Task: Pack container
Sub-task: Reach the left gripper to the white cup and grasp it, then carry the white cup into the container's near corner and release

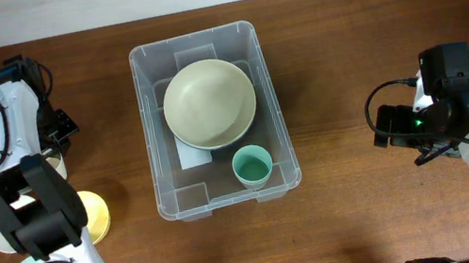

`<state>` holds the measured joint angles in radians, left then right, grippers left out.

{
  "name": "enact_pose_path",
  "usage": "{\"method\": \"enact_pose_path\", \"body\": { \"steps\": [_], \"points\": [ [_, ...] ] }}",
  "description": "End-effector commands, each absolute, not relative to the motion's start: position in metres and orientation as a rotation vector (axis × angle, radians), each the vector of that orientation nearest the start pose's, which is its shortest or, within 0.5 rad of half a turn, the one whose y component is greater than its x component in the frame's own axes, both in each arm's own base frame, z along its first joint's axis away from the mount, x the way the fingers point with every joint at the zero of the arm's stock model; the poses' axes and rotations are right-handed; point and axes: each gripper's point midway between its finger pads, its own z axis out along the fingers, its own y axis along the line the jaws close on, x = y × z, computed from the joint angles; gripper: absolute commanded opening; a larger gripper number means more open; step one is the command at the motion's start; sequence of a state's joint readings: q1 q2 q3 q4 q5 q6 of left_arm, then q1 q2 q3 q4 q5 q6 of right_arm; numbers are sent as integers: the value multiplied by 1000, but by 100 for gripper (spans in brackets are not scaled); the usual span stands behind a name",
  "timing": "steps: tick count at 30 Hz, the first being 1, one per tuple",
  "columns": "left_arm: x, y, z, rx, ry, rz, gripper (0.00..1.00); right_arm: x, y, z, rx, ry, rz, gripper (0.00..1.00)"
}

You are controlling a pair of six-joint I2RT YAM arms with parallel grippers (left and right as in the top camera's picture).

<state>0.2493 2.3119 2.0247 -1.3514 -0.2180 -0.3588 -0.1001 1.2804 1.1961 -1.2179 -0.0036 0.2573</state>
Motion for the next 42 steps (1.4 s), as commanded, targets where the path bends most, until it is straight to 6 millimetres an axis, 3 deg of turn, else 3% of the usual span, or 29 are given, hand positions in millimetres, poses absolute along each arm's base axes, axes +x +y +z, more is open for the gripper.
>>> {"method": "enact_pose_path", "body": {
  "steps": [1, 3, 6, 8, 9, 10, 12, 15, 18, 22, 27, 31, 36, 40, 42],
  "points": [
    [407, 147, 59, -949, 3042, 367, 1, 258, -25, 169, 492, 2828, 24, 99],
    [410, 145, 72, -937, 3021, 362, 0, 258, -25, 169, 492, 2827, 24, 99],
    [417, 133, 111, -885, 2957, 346, 0, 258, -25, 169, 492, 2827, 24, 99],
    [421, 119, 144, -828, 2902, 321, 1, 258, -25, 169, 492, 2827, 24, 99],
    [421, 100, 171, -770, 2862, 280, 1, 258, -25, 169, 492, 2827, 24, 99],
    [420, 91, 183, -741, 2848, 258, 1, 258, -25, 169, 492, 2827, 24, 99],
    [413, 47, 227, -609, 2784, 145, 1, 258, -25, 169, 492, 2827, 24, 99],
    [394, -24, 277, -374, 2712, -2, 1, 258, -25, 169, 492, 2827, 24, 99],
    [373, -91, 299, -147, 2689, -131, 1, 258, -25, 169, 492, 2827, 24, 99],
    [338, -175, 300, 170, 2718, -270, 1, 258, -25, 169, 492, 2828, 24, 99],
    [292, -231, 290, 443, 2760, -304, 1, 258, -25, 169, 493, 2830, 25, 99],
    [262, -249, 286, 572, 2798, -310, 1, 258, -25, 169, 493, 2831, 25, 99],
    [245, -254, 277, 634, 2841, -306, 1, 257, -25, 168, 493, 2831, 25, 99],
    [250, -260, 241, 643, 2892, -279, 0, 257, -25, 169, 493, 2831, 25, 99],
    [249, -272, 223, 660, 2903, -341, 1, 257, -25, 168, 493, 2831, 25, 99]
  ]
}}
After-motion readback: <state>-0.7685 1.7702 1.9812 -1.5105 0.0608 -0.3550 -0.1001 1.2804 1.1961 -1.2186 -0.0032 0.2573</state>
